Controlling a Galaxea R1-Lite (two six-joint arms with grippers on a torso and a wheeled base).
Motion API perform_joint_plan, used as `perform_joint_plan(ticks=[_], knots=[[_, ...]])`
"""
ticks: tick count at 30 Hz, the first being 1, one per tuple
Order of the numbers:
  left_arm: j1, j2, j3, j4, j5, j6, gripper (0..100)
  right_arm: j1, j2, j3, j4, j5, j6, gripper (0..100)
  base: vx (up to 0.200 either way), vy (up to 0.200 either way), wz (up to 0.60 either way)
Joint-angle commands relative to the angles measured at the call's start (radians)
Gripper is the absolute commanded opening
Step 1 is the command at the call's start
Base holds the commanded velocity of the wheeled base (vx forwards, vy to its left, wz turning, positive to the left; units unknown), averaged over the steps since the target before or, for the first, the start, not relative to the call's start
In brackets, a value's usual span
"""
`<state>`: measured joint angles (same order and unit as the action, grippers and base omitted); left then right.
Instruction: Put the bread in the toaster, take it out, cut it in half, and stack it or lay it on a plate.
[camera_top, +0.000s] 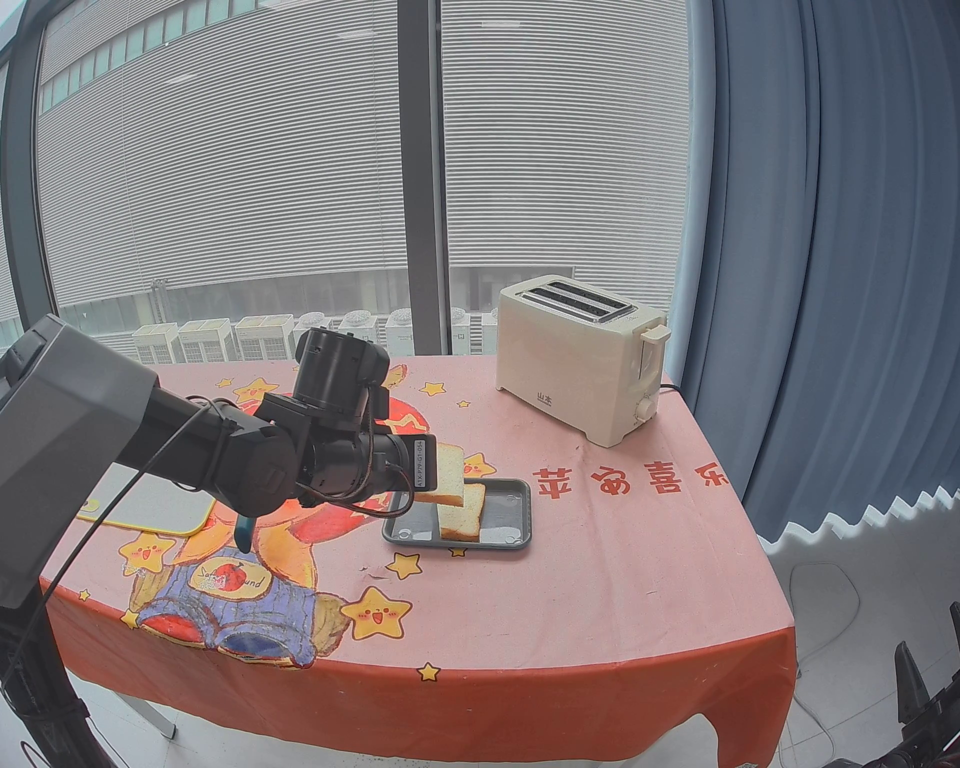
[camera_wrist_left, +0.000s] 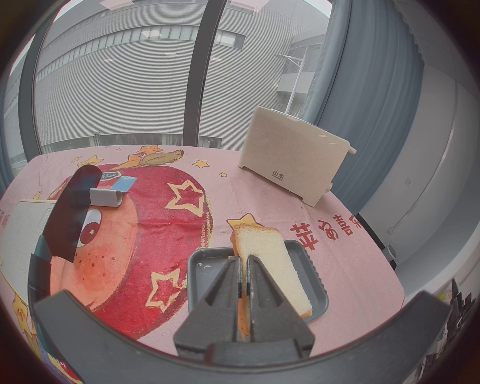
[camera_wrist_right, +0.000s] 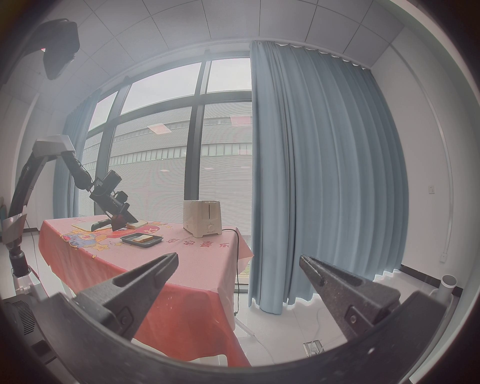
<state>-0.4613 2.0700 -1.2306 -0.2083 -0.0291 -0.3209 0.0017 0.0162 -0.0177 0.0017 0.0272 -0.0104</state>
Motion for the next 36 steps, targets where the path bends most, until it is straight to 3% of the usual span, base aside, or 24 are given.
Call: perform_joint_plan(ticks=[1, 5, 36], knots=[[-0.002, 0.025, -0.009, 0.001, 0.0, -0.004, 0, 0.0, -0.015, 0.018, 0.0, 0.0, 0.0, 100, 0.0, 0.0, 0.0], [-0.004, 0.033, -0.01, 0.001, 0.0, -0.029, 0, 0.0, -0.015, 0.018, 0.0, 0.0, -0.002, 100, 0.0, 0.0, 0.0], [-0.004, 0.078, -0.02, 0.0, -0.015, -0.03, 0, 0.0, -0.015, 0.018, 0.0, 0.0, 0.0, 100, 0.0, 0.0, 0.0]])
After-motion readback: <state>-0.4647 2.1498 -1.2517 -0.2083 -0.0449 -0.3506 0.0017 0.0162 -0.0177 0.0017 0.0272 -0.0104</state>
